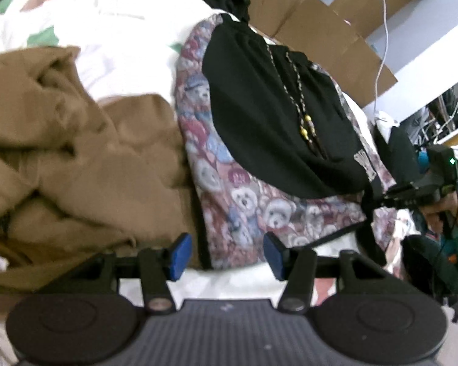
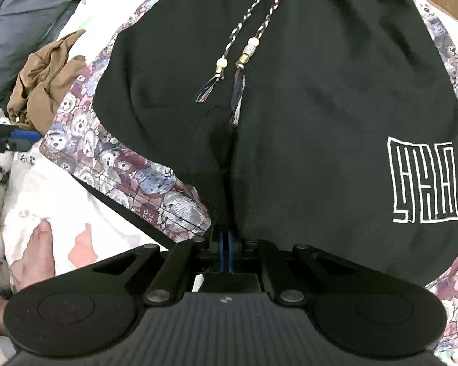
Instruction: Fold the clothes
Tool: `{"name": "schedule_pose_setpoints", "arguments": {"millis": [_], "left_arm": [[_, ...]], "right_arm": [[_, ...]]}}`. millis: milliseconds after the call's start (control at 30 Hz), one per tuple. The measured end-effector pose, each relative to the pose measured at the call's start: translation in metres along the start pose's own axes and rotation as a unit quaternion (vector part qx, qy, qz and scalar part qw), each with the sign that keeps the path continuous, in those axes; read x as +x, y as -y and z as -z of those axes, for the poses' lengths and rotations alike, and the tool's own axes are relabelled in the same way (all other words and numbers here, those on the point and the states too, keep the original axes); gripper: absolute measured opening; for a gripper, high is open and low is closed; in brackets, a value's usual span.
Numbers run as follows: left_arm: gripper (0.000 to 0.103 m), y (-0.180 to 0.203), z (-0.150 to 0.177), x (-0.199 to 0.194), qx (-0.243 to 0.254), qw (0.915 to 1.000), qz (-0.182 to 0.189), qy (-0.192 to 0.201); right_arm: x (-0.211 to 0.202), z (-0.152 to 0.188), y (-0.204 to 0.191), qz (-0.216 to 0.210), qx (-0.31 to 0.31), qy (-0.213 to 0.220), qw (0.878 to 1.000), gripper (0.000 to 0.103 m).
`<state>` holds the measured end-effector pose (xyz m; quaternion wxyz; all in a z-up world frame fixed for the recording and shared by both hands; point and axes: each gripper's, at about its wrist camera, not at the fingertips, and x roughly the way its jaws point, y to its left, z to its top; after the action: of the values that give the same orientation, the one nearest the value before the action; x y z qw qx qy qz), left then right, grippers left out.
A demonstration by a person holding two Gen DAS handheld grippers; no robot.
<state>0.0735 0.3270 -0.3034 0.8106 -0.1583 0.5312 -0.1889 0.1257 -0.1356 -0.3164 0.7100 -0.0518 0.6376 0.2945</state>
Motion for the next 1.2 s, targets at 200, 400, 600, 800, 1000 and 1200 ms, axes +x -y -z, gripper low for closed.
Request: {"name": "schedule_pose_setpoints", "arguments": {"millis": [200, 400, 600, 800, 1000, 1200], "left_arm": [[0.048, 0.004, -0.002, 0.032, 0.018, 0.9989, -0.028, -0.032], [0.006, -0.003, -0.002, 0.031, 0.008, 0.9987, -0.007, -0.049], [0.005, -0.015, -0.007, -0.006, -0.005, 0.9991, -0.001, -0.042], [0.005, -0.016, -0.017, -0.025, -0.006, 0.9993, -0.010, -0.036], [0.005, -0.014, -0.028, -0.038, 0.002, 0.9995, 0.002, -0.031], [0.007, -0.019, -0.026, -0.031, 0.007, 0.9967, -0.059, -0.054]], "right_arm": [[0.001, -0.001, -0.002, 0.000, 0.000, -0.002, 1.000, 0.003], [0.001, 0.004, -0.001, -0.014, 0.004, -0.012, 1.000, 0.003], [0.010, 0.012, -0.016, -0.060, -0.013, -0.044, 0.997, 0.003], [0.020, 0.021, -0.040, -0.102, -0.030, -0.076, 0.992, 0.003], [0.019, 0.024, -0.046, -0.126, -0.011, -0.082, 0.988, 0.003], [0.023, 0.026, -0.042, -0.123, 0.013, -0.086, 0.989, 0.005]]}}
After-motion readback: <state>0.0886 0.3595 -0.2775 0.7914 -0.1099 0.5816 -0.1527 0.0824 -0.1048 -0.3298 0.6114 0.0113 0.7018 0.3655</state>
